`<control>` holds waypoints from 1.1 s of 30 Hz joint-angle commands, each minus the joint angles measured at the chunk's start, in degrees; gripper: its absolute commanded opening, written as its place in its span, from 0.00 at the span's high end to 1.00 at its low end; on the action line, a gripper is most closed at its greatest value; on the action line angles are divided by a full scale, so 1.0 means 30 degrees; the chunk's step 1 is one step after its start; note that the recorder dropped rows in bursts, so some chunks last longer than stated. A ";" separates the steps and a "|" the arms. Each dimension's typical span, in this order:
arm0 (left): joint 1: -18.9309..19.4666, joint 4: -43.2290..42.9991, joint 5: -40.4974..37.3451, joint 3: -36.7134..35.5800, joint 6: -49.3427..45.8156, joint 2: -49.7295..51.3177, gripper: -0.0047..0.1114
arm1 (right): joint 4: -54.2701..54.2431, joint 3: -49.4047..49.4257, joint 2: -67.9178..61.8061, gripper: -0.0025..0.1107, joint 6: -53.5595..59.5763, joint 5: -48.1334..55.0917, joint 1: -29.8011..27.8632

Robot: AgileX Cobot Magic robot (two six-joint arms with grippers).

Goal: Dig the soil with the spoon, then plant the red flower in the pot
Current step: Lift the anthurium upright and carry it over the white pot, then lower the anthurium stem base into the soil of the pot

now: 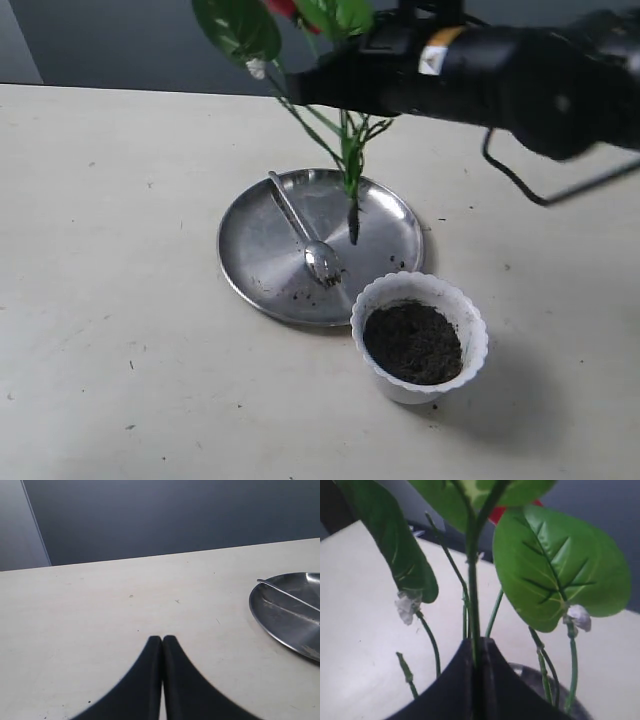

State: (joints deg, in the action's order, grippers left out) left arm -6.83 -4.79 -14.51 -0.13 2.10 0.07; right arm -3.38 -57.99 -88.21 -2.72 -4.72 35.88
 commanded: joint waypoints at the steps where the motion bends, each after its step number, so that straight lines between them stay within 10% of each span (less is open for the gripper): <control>1: -0.0103 -0.0010 0.0262 0.0044 0.0109 -0.0023 0.95 | 0.0127 0.5889 0.3147 0.98 0.0906 -0.7144 -0.0153; 8: -0.0103 -0.0010 0.0262 0.0044 0.0109 -0.0023 0.95 | -0.0216 1.1206 0.3582 0.98 0.0906 -1.2949 -0.0153; 33: -0.0103 -0.0010 0.0262 0.0044 0.0109 -0.0023 0.95 | 0.2358 1.5064 -0.0002 0.98 0.1360 -1.7074 -0.0153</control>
State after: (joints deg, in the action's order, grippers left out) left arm -6.83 -4.79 -14.51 -0.13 2.10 0.07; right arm 2.89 -15.74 -89.03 1.56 -56.80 35.63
